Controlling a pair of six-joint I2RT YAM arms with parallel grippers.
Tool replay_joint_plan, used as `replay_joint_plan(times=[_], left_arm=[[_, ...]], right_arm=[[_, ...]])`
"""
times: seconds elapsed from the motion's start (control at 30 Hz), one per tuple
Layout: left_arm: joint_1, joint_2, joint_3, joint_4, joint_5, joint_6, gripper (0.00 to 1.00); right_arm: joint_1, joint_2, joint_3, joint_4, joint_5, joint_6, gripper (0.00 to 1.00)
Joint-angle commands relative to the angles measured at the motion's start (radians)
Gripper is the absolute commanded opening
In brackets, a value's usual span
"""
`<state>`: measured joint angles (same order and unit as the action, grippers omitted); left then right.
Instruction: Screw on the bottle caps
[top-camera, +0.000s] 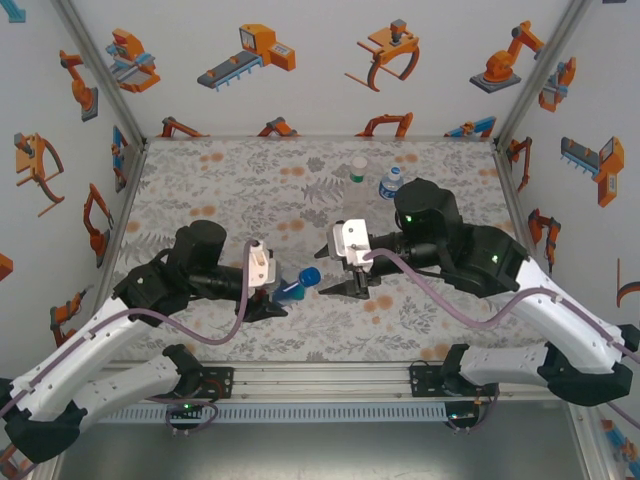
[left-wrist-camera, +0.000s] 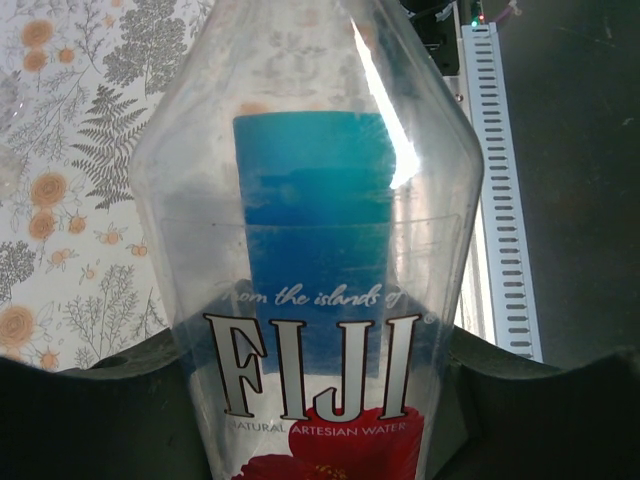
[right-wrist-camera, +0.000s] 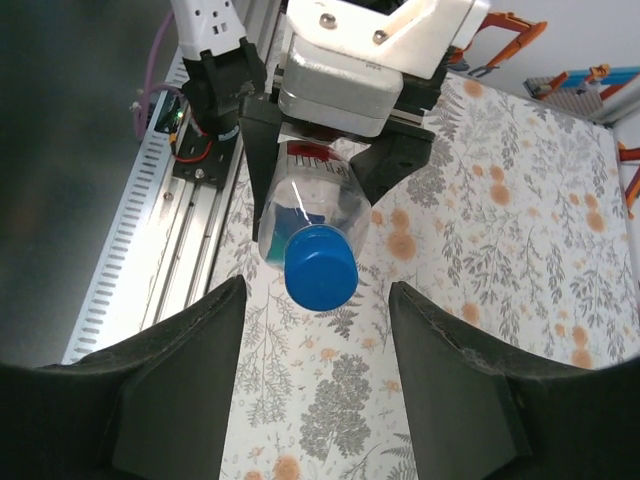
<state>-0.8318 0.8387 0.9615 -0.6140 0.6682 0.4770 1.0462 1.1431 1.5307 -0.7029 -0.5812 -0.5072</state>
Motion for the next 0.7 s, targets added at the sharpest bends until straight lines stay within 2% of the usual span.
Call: replay_joint_plan(times=[0.0,0.67], left_arm=[[-0.004,-0.013,0.029,-0.014,0.042,0.006,0.02],[-0.004,-0.016,0.028,-0.021,0.042,0.005,0.02]], right_arm=[[0.004,0.010,0.010,0.010,-0.062,-0.058,0.53],[0.006,0.037,-0.027,0.041,-0.086,-0.047,0.39]])
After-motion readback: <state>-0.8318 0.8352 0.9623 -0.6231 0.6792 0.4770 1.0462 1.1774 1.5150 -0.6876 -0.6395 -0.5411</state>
